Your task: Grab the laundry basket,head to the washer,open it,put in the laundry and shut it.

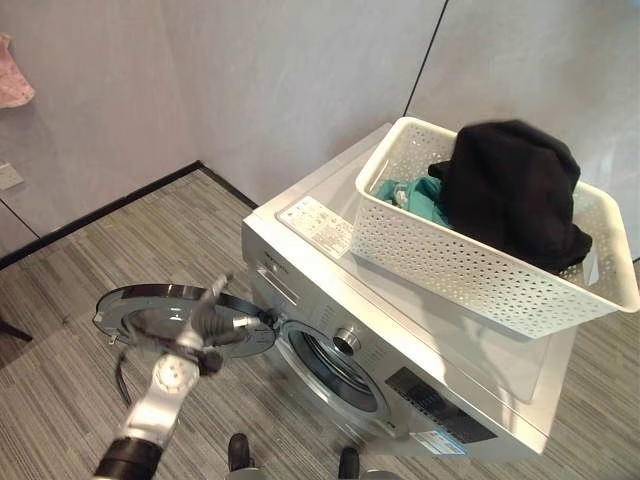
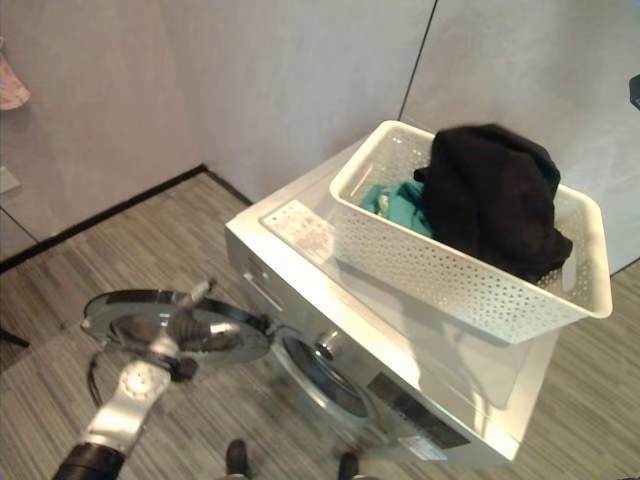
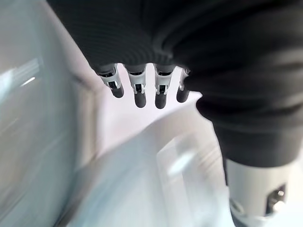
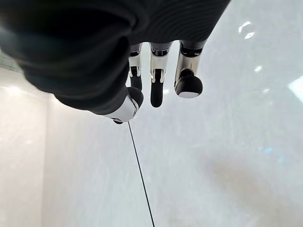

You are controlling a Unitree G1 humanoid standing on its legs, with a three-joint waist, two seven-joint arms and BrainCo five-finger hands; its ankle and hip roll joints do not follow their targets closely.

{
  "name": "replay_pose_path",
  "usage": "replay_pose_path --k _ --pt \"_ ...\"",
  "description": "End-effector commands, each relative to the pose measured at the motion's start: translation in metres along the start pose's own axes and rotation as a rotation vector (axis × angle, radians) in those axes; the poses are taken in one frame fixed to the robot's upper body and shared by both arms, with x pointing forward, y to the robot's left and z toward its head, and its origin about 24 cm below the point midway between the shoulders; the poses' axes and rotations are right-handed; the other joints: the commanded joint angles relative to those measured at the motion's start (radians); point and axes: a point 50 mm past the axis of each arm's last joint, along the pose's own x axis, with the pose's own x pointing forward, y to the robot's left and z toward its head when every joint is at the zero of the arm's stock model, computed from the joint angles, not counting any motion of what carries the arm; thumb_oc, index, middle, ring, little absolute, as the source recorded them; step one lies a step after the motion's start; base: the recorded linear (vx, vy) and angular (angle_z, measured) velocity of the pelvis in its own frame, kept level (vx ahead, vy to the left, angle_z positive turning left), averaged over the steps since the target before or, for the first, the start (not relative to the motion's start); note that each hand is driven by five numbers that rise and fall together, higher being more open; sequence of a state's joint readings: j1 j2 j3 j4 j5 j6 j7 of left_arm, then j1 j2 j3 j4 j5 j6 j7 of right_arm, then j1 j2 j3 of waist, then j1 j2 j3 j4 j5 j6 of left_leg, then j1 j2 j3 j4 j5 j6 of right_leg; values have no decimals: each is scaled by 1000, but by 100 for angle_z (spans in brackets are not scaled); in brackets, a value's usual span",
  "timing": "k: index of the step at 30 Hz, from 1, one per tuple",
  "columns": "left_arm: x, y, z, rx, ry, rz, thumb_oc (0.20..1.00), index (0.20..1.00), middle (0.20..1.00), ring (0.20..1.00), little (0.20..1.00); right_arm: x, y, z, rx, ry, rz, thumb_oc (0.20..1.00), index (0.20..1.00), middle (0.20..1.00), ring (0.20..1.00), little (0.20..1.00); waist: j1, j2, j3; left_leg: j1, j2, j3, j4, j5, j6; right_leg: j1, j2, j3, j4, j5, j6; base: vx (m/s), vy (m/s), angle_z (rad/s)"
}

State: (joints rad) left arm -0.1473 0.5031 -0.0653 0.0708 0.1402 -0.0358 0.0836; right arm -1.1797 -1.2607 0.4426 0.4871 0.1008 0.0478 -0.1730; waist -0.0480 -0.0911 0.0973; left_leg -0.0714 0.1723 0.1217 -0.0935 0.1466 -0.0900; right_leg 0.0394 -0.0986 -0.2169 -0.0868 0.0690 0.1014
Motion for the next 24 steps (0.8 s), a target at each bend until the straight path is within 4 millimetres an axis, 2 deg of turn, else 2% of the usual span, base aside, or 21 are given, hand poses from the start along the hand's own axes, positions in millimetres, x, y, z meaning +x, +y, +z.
replay_pose_path --k 1,3,5,6,7,8,10,13,17,24 --pt "24 25 60 88 -270 102 1000 1000 1000 1000 1000 14 -29 19 24 -34 -115 200 200 200 200 200 18 -42 -24 154 82 -2 6 -210 -43 -69 -90 83 -1 -11 63 0 0 0" --pt "31 30 88 79 -379 134 1000 1000 1000 1000 1000 13 -14 14 60 -12 -20 200 200 200 200 200 16 -46 -18 149 79 -1 6 -198 -42 -74 -91 85 -1 -1 61 -57 -15 0" --pt "27 29 95 86 -415 115 1000 1000 1000 1000 1000 11 -7 5 59 30 75 200 200 200 200 200 17 -49 -12 147 77 0 6 -196 -42 -77 -93 85 -1 2 62 -29 -2 0" --pt "23 27 95 85 -420 97 1000 1000 1000 1000 1000 11 -4 2 59 42 127 1000 1000 1000 1000 1000 18 -49 -10 149 78 0 6 -202 -44 -77 -92 86 -1 -3 64 0 0 0" --pt "18 23 93 82 -418 69 1000 1000 1000 1000 1000 9 -3 -8 48 87 166 1000 1000 1000 1000 1000 19 -55 -3 145 78 1 6 -192 -45 -81 -94 83 -1 5 62 0 0 0" --pt "18 23 92 80 -416 69 1000 1000 1000 1000 1000 9 -3 -7 47 85 170 1000 1000 1000 1000 1000 19 -50 -6 150 80 2 6 -202 -46 -77 -92 84 -1 -4 65 -61 -4 -2" --pt "2 18 77 55 -367 5 1000 1000 1000 1000 1000 -1 2 -32 -26 187 290 1000 1000 1000 1000 1000 26 -62 23 137 80 2 6 -183 -48 -87 -94 79 -1 9 63 -51 -5 -1" --pt "-8 16 66 48 -325 -22 1000 1000 1000 1000 1000 -11 6 -43 -86 222 368 1000 1000 1000 1000 1000 27 -58 37 138 86 0 7 -190 -51 -83 -90 76 -1 0 65 0 0 0" --pt "-31 22 45 38 -238 -48 1000 1000 1000 1000 1000 -37 15 -68 -190 284 518 1000 1000 1000 1000 1000 38 -62 79 117 91 -6 8 -182 -53 -96 -89 65 -1 2 68 -39 -20 1" --pt "-44 25 38 -23 -208 -54 1000 1000 1000 1000 1000 -54 32 -77 -182 293 617 1000 1000 1000 1000 1000 65 -73 110 95 90 -8 9 -174 -55 -116 -93 60 -1 8 70 -22 -7 1"
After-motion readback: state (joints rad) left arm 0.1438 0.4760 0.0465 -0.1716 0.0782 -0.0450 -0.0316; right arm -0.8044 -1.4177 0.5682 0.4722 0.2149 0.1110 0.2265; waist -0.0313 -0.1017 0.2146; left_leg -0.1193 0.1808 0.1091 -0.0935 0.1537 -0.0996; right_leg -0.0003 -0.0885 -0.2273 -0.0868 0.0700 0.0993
